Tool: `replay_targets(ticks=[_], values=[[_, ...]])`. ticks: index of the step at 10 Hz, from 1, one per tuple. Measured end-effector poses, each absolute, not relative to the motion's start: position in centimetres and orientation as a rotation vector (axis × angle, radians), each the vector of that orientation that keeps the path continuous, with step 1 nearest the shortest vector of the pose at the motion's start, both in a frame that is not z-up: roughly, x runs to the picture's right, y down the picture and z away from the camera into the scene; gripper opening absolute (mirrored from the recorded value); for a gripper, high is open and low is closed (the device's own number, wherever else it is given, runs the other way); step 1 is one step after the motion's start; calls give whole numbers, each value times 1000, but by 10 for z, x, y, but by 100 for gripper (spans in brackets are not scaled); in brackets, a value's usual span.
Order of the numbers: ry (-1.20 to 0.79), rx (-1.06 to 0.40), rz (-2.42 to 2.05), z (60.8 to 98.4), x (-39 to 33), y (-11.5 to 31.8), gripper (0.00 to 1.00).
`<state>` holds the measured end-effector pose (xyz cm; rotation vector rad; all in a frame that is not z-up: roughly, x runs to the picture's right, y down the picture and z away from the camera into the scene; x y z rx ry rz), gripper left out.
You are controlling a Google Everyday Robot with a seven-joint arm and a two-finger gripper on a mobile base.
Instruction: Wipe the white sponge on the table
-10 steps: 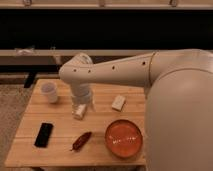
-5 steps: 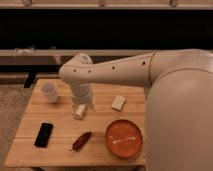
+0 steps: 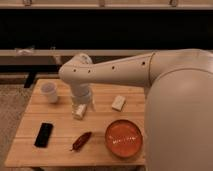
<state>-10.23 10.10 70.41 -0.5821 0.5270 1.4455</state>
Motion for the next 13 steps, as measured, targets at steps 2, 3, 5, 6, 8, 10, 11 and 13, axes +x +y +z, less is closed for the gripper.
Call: replay_targets(ticks=[2,3,5,6,8,10,11,13], values=[[527,-562,1469,719,-85,88,65],[526,-558,1484,731,-73,79,65],[525,-539,1524,760,-41,54,65],[528,-529,1551,779,-21,42,65],[531,-510,1595,809,7,24,65],[540,-479,1659,853,41,7,65],[544,-466,1691,875,54,7,65],[555,-440,1745,912,71,16,65]])
